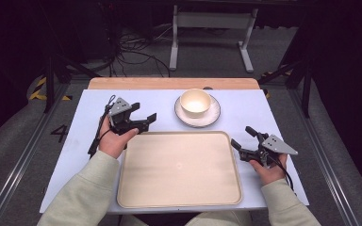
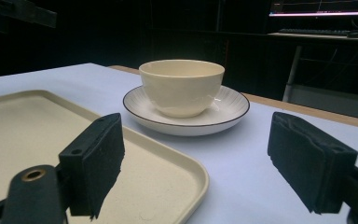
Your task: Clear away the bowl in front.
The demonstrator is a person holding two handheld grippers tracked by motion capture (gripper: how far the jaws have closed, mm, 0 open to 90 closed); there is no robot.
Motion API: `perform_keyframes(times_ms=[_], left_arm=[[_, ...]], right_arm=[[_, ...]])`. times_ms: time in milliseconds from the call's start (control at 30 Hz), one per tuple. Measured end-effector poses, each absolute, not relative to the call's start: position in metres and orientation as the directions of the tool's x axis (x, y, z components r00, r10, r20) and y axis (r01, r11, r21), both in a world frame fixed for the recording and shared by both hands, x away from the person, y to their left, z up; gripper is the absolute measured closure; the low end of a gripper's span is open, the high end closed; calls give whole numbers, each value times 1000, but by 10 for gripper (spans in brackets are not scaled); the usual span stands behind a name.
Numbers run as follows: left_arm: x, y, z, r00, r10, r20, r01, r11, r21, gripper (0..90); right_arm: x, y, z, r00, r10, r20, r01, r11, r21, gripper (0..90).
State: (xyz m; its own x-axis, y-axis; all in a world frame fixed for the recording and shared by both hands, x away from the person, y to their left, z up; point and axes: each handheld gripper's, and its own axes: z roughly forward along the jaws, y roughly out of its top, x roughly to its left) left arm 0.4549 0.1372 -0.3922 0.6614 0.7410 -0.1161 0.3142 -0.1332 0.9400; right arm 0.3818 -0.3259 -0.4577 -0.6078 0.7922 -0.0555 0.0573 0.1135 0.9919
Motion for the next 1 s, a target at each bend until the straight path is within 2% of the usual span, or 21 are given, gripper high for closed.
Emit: perform_keyframes(times_ms=[733,1000], left_arm=[[490,102,-388,650,747,-142,353,-130,927,199],[502,93,-389,642,744,-185,391,-111,913,204]], right_arm=[[381,-327,-458,-608,792,-55,50,108,993,187],[381,-327,-458,-608,792,-56,47,106,993,183]])
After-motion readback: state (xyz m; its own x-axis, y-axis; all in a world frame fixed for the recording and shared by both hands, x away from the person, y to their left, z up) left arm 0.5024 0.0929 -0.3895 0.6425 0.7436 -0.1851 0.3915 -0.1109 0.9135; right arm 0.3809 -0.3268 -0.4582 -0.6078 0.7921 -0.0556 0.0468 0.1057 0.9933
